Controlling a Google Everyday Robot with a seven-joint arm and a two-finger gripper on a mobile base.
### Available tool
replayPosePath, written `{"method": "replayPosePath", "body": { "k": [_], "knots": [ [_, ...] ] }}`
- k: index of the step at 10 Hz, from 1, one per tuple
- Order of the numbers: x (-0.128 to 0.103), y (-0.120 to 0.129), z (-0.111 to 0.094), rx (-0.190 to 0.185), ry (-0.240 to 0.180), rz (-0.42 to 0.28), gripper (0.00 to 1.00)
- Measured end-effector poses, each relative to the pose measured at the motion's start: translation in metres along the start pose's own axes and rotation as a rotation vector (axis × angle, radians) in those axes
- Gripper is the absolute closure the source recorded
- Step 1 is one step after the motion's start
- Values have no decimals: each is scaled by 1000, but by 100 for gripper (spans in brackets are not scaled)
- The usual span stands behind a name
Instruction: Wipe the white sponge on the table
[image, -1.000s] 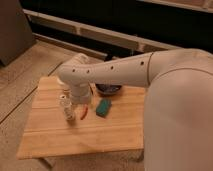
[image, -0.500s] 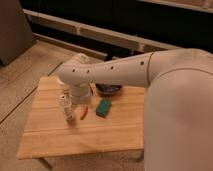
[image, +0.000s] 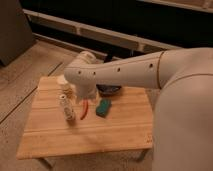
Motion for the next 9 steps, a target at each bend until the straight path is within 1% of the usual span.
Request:
{"method": "replayPosePath", "body": {
  "k": [1,2,3,6,7,8,9],
  "knots": [
    [-4,-10,0,-4,-13,63,35],
    [-4,-9,0,-7,-13,83,35],
    [-3,-6,0,-9,-11,95,35],
    [-3,-8,2,-7,-9,98,35],
    [-2,-8,6,-3,4,105,35],
    [-3,-27,16,35,31,140,35],
    [-7,-51,26,68,57,190,35]
  ]
}}
